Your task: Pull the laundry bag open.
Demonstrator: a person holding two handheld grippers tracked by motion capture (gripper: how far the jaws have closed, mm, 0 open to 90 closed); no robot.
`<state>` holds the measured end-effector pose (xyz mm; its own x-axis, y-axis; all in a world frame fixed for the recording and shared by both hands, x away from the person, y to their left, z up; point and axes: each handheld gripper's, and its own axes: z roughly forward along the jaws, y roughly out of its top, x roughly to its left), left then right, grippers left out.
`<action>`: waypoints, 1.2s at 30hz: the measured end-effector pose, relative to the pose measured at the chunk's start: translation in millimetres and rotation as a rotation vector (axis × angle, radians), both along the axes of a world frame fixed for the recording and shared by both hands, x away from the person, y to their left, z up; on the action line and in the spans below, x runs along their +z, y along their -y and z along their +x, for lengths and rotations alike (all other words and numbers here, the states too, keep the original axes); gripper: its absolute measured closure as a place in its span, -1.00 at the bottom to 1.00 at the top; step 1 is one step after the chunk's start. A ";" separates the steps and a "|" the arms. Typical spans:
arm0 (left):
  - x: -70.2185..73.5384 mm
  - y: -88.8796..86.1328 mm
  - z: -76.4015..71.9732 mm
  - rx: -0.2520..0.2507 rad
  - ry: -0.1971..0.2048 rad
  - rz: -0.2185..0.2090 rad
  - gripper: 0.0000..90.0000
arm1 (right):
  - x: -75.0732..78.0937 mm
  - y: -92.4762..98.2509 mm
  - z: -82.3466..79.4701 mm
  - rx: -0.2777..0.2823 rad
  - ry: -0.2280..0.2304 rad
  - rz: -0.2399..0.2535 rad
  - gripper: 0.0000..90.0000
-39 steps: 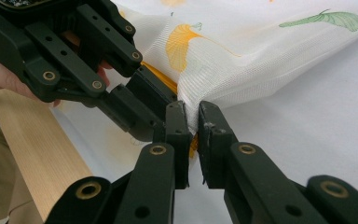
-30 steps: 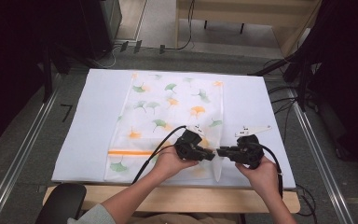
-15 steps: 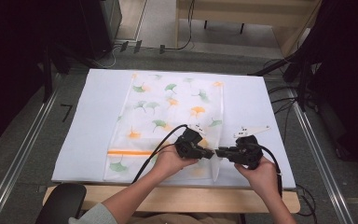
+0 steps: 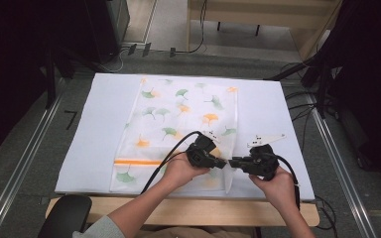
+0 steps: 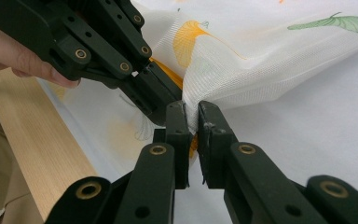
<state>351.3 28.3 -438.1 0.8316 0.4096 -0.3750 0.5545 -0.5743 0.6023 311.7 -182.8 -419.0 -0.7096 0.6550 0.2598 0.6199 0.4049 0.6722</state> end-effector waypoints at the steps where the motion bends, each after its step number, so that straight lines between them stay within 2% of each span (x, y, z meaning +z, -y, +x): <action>1: 0.2 -0.2 -0.1 0.001 0.003 0.002 1.00 | -0.1 0.0 0.1 0.000 -0.001 0.000 0.89; 11: -1.0 -1.1 1.4 0.003 -0.011 0.022 1.00 | -0.7 -0.9 0.1 0.007 -0.007 -0.010 0.89; 15: -2.0 -3.5 3.4 0.006 -0.011 0.043 1.00 | -0.7 -0.8 0.0 0.006 -0.005 -0.007 0.89; 22: -1.5 -6.9 4.2 0.017 -0.008 0.041 1.00 | -0.5 0.1 0.2 0.005 -0.002 -0.003 0.89; 32: -1.8 -11.0 5.6 0.009 -0.006 0.065 1.00 | -0.5 0.2 -0.1 0.006 0.000 -0.006 0.89; 36: -2.7 -14.8 6.8 0.018 -0.027 0.049 1.00 | -0.5 1.7 0.3 0.008 0.001 -0.004 0.89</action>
<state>358.0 43.1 -440.7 0.8142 0.4426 -0.3759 0.5801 -0.5929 0.5585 311.9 -184.4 -419.5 -0.7150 0.6505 0.2561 0.6158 0.4127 0.6711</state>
